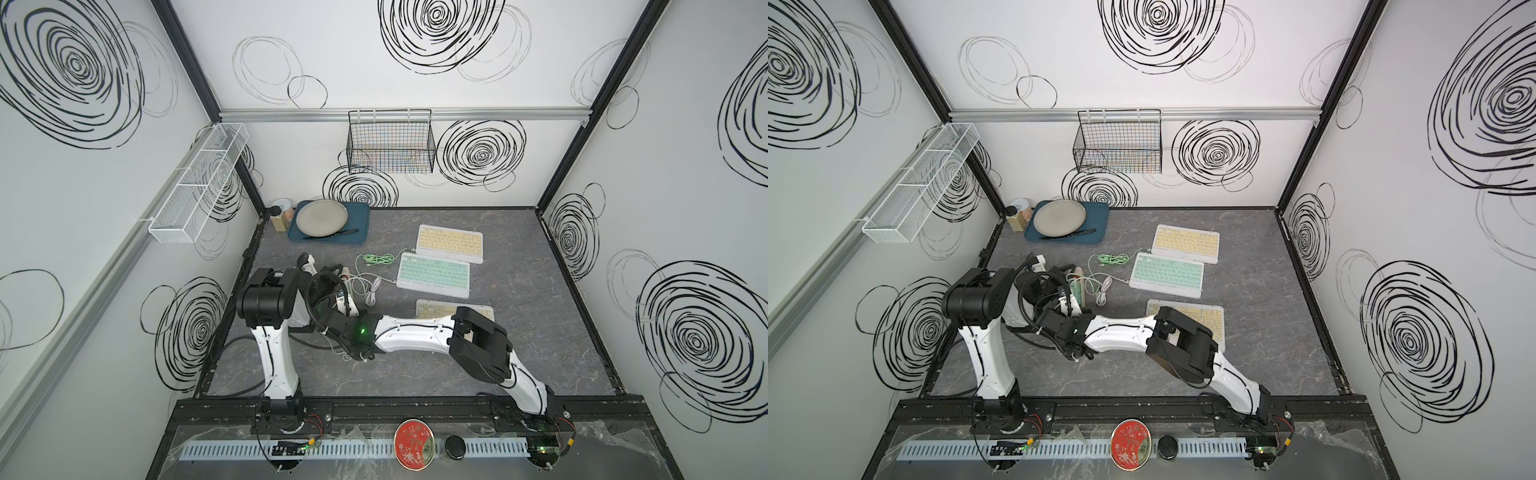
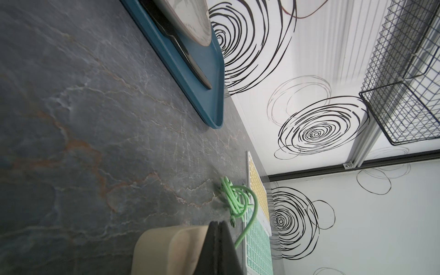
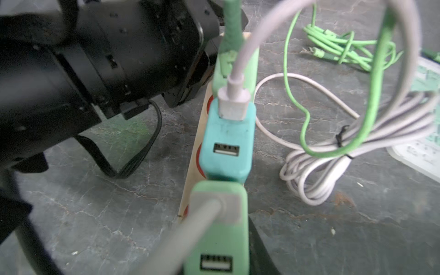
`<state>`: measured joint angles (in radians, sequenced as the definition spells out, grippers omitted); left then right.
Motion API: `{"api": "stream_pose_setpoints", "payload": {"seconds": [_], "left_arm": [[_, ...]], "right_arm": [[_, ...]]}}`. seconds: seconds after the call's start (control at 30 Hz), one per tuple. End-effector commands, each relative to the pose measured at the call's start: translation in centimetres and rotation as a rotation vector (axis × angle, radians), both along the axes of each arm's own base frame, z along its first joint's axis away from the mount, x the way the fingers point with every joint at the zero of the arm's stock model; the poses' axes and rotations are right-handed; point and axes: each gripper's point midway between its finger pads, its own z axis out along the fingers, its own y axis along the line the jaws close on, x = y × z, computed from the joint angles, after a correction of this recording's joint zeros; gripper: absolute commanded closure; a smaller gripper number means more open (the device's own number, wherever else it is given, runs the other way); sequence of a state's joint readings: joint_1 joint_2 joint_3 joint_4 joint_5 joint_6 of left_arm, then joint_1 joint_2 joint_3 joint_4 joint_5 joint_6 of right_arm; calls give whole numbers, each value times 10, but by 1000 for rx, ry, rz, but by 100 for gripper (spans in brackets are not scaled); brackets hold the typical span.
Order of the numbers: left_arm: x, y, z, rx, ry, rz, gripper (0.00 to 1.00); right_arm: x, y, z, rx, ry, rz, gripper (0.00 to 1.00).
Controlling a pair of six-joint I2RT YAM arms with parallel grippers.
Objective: Unplug the wireless keyboard
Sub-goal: Remove the plug from the socket.
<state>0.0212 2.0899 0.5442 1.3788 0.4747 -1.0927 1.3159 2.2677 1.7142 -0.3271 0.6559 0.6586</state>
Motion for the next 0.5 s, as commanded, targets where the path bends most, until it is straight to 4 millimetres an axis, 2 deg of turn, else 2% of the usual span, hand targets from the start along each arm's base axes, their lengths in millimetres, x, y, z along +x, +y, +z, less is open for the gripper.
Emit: {"api": "stream_pose_setpoints", "payload": {"seconds": [0.0,0.13,0.3,0.37,0.47], "left_arm": [[-44,-12,-84,0,323,-44,100],[-44,-12,-84,-1,323,-43,100],[-44,-12,-84,-1,325,-44,100],[-44,-12,-84,-1,325,-45,100],[-43,-12,-83,0,321,-44,100]], "right_arm": [[0,15,4,-53,-98,12,100],[0,14,1,-47,-82,11,100],[-11,22,-5,282,175,114,100],[-21,26,-4,422,314,165,100],[-27,28,-4,512,410,160,100]]}}
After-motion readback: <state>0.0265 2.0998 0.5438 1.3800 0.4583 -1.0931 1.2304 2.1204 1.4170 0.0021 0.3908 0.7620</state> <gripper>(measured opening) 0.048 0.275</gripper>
